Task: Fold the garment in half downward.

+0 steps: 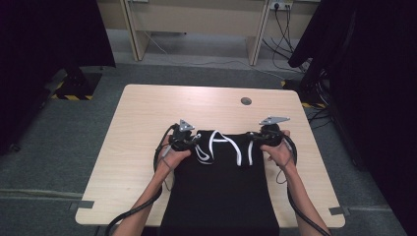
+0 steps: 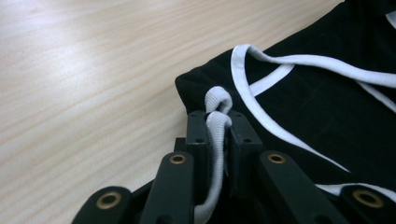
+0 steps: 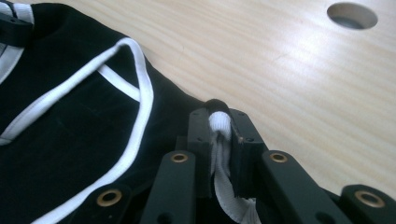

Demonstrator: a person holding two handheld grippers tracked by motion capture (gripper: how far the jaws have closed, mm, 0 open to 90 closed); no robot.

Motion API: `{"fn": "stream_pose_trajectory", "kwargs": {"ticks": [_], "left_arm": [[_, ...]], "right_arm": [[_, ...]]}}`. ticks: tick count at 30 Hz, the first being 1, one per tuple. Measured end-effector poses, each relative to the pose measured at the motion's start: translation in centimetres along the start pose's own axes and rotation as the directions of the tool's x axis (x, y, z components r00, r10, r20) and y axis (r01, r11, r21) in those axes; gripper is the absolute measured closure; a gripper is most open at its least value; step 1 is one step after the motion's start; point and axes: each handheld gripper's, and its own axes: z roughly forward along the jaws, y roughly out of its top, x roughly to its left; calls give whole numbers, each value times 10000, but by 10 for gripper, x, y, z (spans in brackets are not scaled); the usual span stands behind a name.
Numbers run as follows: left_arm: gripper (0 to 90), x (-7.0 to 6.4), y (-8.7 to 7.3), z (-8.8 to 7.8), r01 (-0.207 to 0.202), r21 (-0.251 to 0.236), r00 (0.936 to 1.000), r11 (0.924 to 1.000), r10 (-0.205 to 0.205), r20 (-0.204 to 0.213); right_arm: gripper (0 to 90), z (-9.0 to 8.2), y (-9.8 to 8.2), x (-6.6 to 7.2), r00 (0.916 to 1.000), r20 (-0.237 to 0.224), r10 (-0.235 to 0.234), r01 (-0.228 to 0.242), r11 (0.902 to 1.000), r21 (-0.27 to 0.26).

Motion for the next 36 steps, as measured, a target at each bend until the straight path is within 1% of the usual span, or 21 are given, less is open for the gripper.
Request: {"fn": "stream_pose_trajectory", "kwargs": {"ticks": [2, 4, 6, 9, 11, 13, 15, 17, 18, 19, 20, 23, 26, 29, 31, 33, 36], "left_arm": [[803, 0, 4, 1, 87, -58, 9999, 9999, -87, -59], [802, 0, 8, 3, -6, -92, 9998, 10000, 4, -177], [802, 2, 12, 4, 5, -157, 9998, 9999, -8, -189], [802, 6, 20, 5, 253, -247, 9994, 9994, -259, -249], [802, 10, 26, 7, 330, -285, 9989, 9990, -340, -336], [802, 12, 32, 10, 490, -201, 9981, 9986, -497, -370], [802, 14, 38, 14, 448, 4, 9981, 9990, -448, -414], [802, 17, 44, 16, 554, -55, 9973, 9984, -556, -485], [802, 19, 48, 15, 723, -175, 9962, 9972, -731, -481], [802, 20, 50, 15, 783, -243, 9954, 9966, -795, -527], [802, 22, 53, 14, 807, -299, 9949, 9963, -823, -576], [802, 25, 61, 7, 746, -428, 9941, 9963, -777, -760], [802, 27, 68, -5, 820, -797, 9941, 9934, -872, -643], [802, 26, 68, -19, 875, -1086, 9946, 9902, -929, -456], [802, 22, 64, -26, 575, -1087, 9966, 9924, -634, -517], [801, 16, 56, -34, 290, -1232, 9988, 9920, -337, -357], [801, 8, 41, -43, 161, -1409, 9997, 9899, -187, -172]], "right_arm": [[812, -2, 4, 1, 10000, 34, -2, 2, 9999, -103], [812, -3, 8, 1, 10000, 71, -55, 56, 9999, -151], [813, -4, 13, 1, 9999, 113, -59, 62, 9998, -194], [813, -4, 19, 0, 9998, 185, -93, 97, 9997, -221], [813, -3, 24, -1, 9996, 258, -101, 108, 9996, -265], [813, -1, 29, -3, 9995, 302, -67, 78, 9993, -375], [813, 1, 33, -6, 9995, 303, 7, 5, 9993, -374], [812, 2, 38, -7, 9993, 375, 2, 14, 9991, -414], [813, 2, 40, -7, 9992, 408, 11, 7, 9990, -446], [813, 2, 44, -9, 9990, 455, -4, 26, 9987, -501], [812, 2, 46, -10, 9990, 451, -10, 36, 9983, -573], [813, -2, 56, -14, 9990, 413, 161, -127, 9967, -801], [813, -10, 65, -13, 9990, 434, 93, -49, 9950, -996], [813, -19, 68, -6, 9994, 313, -123, 162, 9915, -1289], [813, -27, 67, 0, 9994, 186, -288, 314, 9869, -1586], [813, -33, 59, 9, 9981, -21, -612, 598, 9818, -1801], [813, -38, 43, 22, 9947, -243, -998, 937, 9786, -1830]]}}
